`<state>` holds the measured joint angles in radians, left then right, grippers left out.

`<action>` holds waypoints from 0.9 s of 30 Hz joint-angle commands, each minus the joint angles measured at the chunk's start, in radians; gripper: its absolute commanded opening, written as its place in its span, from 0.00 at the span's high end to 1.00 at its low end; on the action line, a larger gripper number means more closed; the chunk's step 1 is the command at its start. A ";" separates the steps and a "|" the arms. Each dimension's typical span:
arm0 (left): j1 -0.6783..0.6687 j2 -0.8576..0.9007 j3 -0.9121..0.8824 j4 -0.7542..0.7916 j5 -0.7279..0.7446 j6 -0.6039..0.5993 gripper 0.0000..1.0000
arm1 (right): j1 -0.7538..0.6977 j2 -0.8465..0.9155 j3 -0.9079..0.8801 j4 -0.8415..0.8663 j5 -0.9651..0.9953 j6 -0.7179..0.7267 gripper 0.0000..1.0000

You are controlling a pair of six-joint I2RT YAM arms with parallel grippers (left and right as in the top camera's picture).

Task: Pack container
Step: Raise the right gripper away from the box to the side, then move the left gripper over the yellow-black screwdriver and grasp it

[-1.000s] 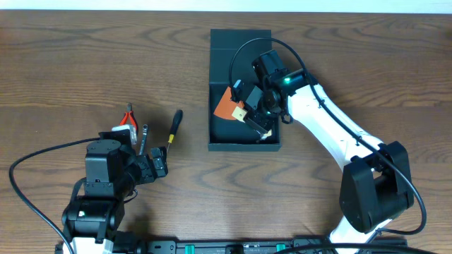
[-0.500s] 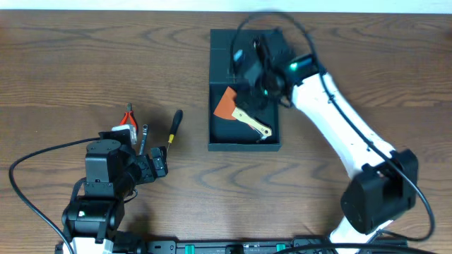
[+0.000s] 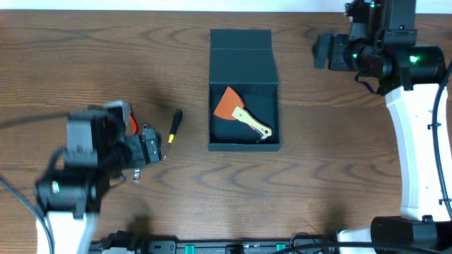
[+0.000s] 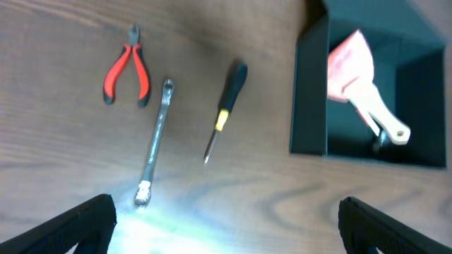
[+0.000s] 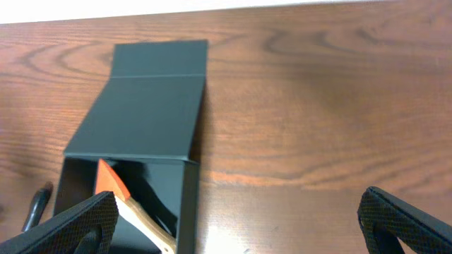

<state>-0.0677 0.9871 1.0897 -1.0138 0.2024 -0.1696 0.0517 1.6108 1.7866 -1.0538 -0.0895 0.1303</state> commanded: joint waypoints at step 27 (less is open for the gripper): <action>-0.151 0.865 0.333 0.045 -0.144 0.324 0.02 | -0.039 0.007 0.002 -0.063 0.034 -0.009 0.01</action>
<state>-0.2226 1.8309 1.4067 -0.9810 0.0944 0.1360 0.0227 1.6150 1.7863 -1.1095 -0.0666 0.1337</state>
